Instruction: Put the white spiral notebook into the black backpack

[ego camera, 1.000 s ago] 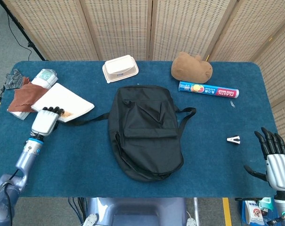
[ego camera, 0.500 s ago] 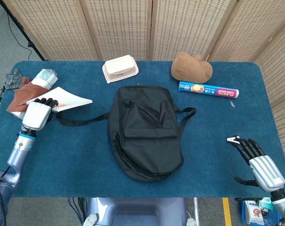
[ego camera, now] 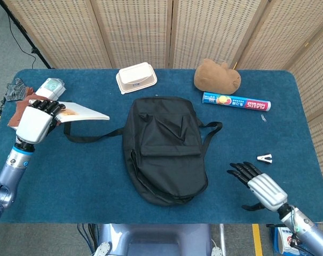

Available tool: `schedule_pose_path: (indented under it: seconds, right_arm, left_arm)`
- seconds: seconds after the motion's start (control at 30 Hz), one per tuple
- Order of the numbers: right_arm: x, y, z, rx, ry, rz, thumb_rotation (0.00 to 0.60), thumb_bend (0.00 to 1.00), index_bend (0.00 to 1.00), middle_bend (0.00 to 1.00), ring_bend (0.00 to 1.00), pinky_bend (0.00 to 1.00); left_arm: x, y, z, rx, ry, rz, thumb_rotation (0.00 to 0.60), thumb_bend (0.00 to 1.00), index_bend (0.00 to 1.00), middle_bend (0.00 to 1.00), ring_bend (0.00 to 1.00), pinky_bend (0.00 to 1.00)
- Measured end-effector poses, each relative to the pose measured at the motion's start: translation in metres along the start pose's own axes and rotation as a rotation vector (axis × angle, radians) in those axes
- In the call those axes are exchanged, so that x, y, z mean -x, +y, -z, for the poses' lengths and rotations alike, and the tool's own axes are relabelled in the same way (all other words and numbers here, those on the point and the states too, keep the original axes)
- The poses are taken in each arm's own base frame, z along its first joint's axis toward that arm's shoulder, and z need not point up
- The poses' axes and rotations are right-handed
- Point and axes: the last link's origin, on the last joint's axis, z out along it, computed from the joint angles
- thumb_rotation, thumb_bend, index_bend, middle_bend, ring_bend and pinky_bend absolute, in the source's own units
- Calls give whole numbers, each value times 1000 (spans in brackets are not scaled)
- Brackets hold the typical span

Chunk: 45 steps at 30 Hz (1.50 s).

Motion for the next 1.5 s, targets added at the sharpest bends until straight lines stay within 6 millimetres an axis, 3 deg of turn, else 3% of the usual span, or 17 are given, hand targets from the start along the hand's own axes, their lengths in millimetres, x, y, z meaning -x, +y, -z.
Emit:
schedule_pose_path:
  seconds: [0.5,0.83,1.13,1.5]
  right_arm:
    - [5,-79,-85,-193,-56,-87,600,0,134,63,3,0]
    - [25,-123,-129,-281,-38,-83,600,0,150,70,3,0]
    - [40,-129,-157,-263,-38,-40,600,0,171,80,11,0]
    - [38,-118,-167,-210,-17,16,600,38,180,93,26,0]
  left_arm:
    - [-37,8,-13,32,75,24,600,614,722,657,493,598]
    - [-56,0,-12,0,93,13,600,612,723,657,493,598]
    - [-59,-8,-5,-12,97,27,600,609,723,657,493,598]
    - [-54,-11,0,-17,85,33,600,607,723,657,493,598]
